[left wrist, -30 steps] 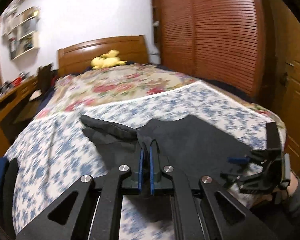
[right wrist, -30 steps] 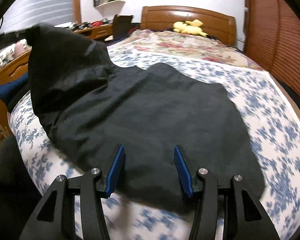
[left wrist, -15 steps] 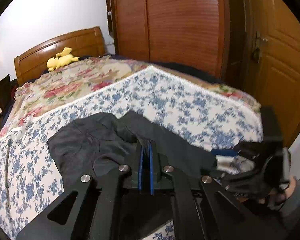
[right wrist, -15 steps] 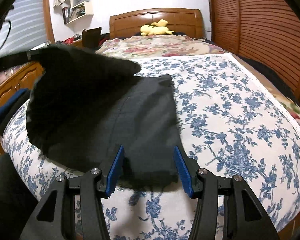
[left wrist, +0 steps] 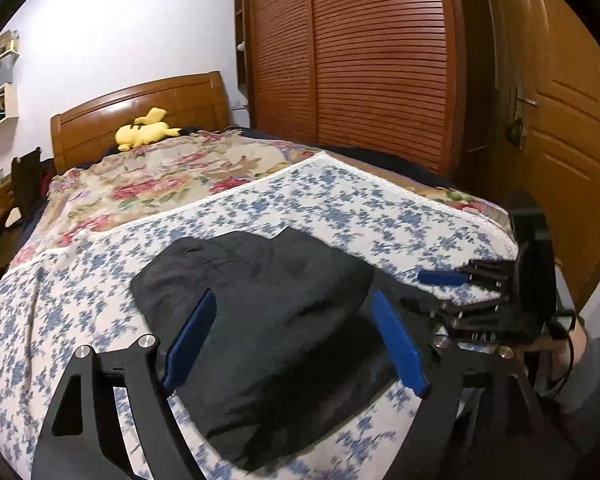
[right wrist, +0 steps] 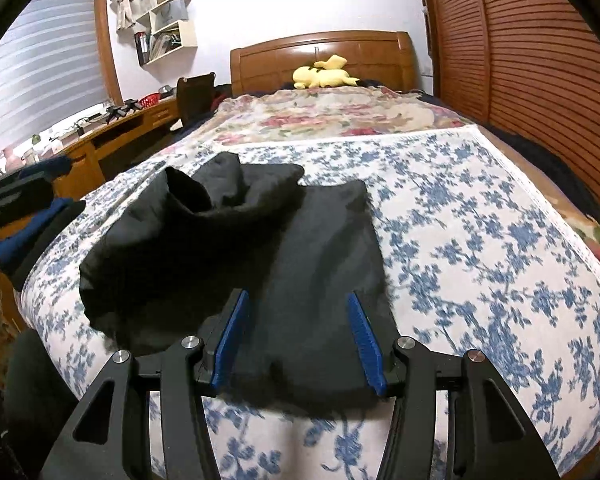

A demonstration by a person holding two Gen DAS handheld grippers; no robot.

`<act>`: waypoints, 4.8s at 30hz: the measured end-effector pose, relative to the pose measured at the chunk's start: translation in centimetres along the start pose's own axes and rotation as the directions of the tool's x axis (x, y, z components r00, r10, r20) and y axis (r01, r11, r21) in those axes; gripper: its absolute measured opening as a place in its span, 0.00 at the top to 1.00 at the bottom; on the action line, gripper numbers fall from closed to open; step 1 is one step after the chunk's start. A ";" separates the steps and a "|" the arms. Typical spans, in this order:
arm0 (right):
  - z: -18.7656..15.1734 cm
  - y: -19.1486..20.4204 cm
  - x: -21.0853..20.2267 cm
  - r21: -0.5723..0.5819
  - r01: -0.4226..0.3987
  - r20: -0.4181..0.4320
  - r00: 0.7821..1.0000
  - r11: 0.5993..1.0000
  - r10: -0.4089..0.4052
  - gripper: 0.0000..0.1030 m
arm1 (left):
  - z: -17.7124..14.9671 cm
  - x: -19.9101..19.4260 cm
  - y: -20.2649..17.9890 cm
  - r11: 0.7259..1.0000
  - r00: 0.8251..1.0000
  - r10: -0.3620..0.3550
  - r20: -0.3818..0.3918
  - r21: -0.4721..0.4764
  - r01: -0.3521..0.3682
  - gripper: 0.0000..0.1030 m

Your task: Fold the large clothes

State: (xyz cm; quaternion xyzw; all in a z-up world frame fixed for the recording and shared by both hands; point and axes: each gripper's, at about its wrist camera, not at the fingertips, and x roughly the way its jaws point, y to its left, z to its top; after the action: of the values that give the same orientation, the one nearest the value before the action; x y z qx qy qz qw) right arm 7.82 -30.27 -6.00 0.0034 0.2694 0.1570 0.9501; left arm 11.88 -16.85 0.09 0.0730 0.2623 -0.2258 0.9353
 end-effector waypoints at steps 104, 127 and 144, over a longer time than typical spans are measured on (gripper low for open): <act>0.4 5.3 -3.6 -0.131 0.068 0.037 0.997 0.989 -0.064 0.45 | -10.8 -5.2 11.9 0.972 0.995 0.094 -0.020 -0.216 -0.096 0.21; 1.0 4.3 5.5 -0.132 -0.088 -0.179 0.982 0.987 0.064 0.44 | -10.8 -2.5 11.6 0.975 0.996 0.065 -0.058 -0.207 -0.076 0.21; 0.7 -2.5 4.7 -0.059 0.117 -0.196 0.972 0.991 -0.126 0.44 | -8.5 3.2 10.4 0.991 0.994 0.001 -0.107 -0.130 -0.015 0.21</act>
State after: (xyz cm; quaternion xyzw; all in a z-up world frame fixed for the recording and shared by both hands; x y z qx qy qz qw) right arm 12.73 -31.17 -8.04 -0.0515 0.3591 0.1045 0.9260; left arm 15.17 -6.67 -8.65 0.0246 0.3256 -0.2004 0.9237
